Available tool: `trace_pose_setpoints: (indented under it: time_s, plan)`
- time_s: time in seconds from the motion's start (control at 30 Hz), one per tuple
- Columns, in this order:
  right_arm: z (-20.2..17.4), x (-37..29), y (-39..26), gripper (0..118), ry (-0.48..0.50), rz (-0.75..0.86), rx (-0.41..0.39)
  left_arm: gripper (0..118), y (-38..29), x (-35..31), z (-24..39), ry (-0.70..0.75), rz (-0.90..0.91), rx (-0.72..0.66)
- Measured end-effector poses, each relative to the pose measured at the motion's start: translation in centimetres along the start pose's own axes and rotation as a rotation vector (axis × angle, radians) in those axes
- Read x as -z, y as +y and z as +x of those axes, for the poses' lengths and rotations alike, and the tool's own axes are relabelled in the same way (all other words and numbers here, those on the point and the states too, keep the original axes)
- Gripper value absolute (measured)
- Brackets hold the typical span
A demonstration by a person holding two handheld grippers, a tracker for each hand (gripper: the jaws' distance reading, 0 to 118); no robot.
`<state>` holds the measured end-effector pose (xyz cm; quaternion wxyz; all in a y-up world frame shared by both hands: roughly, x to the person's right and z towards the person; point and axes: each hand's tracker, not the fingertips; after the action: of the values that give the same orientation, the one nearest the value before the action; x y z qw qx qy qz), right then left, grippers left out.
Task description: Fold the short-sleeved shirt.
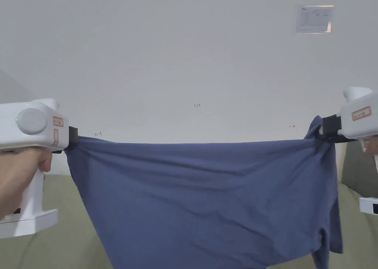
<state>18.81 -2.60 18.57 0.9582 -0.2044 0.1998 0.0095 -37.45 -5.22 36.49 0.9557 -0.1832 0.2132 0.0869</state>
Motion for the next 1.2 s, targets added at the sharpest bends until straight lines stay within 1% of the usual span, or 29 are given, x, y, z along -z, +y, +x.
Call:
trace_pose_setpoints:
  time_s: [0.17,0.3,0.5,0.63,0.73,0.93,1.0,1.1,1.2]
  plan:
    - [-0.3,3.6,2.0,10,-0.018,-0.005,0.000,0,1.4,3.1,0.9,0.037,0.004,0.026]
    - [-0.5,7.2,4.1,10,-0.024,-0.003,-0.006,0,3.0,6.2,1.3,0.067,0.014,0.019]
    - [-0.9,13.7,6.6,10,-0.034,-0.006,-0.021,0,5.5,12.1,2.4,0.116,0.028,0.034]
    - [-0.7,18.5,7.4,10,-0.037,-0.015,-0.027,0,6.2,16.5,3.4,0.163,0.030,0.075]
    - [-0.3,22.0,7.6,10,-0.046,-0.026,-0.023,0,6.4,19.5,3.8,0.167,0.049,0.028]
    - [0.2,28.6,6.5,10,-0.063,-0.052,0.005,0,5.0,25.1,4.7,0.182,0.027,0.029]
    - [0.0,30.5,5.5,10,-0.077,-0.066,-0.009,0,4.0,26.9,4.7,0.189,0.006,0.030]
    - [-0.1,32.8,3.3,10,-0.077,-0.081,-0.008,0,1.5,29.4,4.8,0.205,-0.031,0.045]
    - [0.2,34.7,-0.2,10,-0.084,-0.115,-0.013,0,-2.2,31.0,4.7,0.201,-0.072,0.056]
